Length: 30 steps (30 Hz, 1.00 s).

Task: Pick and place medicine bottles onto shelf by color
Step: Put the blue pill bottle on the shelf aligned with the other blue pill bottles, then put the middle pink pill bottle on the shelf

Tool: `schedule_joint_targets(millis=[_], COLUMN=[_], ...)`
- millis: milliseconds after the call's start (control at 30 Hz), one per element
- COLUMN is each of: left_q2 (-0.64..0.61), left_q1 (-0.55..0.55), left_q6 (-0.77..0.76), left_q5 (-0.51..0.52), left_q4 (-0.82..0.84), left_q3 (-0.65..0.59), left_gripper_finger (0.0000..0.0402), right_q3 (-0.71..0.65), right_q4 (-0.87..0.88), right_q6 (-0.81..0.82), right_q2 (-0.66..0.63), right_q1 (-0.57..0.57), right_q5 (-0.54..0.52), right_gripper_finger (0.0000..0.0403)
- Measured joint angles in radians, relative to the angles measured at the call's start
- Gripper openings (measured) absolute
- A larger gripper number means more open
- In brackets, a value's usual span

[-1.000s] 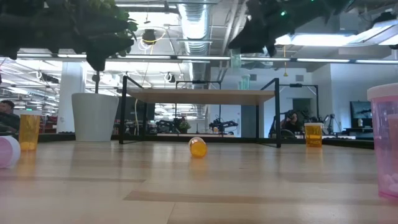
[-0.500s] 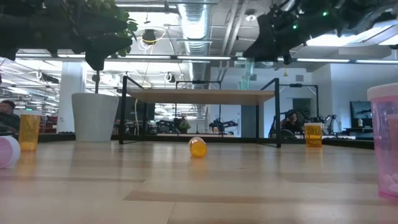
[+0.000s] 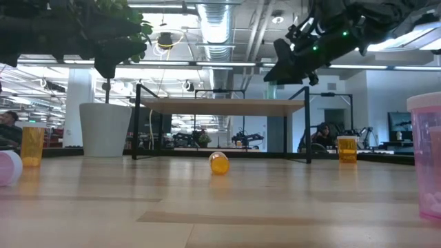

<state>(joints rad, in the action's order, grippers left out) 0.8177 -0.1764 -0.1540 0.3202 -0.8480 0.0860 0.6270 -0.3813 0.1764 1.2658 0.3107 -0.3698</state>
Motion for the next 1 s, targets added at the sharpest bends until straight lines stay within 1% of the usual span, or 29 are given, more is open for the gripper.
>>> schedule_joint_targets(millis=[367,467,800,1000], left_q2=[0.0,0.0,0.0,0.0], left_q1=[0.0,0.0,0.0,0.0], left_q6=[0.0,0.0,0.0,0.004], left_q5=[0.001,0.001,0.001,0.001], left_q4=[0.004,0.004,0.004,0.004], left_q3=[0.0,0.0,0.0,0.0], left_gripper_finger=[0.0212,0.0212,0.0212,0.0212], right_q3=[0.0,0.0,0.0,0.001], right_q4=[0.011,0.012,0.02,0.063], right_q6=[0.009,0.01,0.01,0.01], right_q2=[-0.002,-0.002,-0.009,-0.083], right_q1=[-0.003,-0.003,-0.003,-0.025], right_q5=[0.005,0.009,0.012,0.011], right_gripper_finger=[0.0157,0.0169,0.0229,0.0235])
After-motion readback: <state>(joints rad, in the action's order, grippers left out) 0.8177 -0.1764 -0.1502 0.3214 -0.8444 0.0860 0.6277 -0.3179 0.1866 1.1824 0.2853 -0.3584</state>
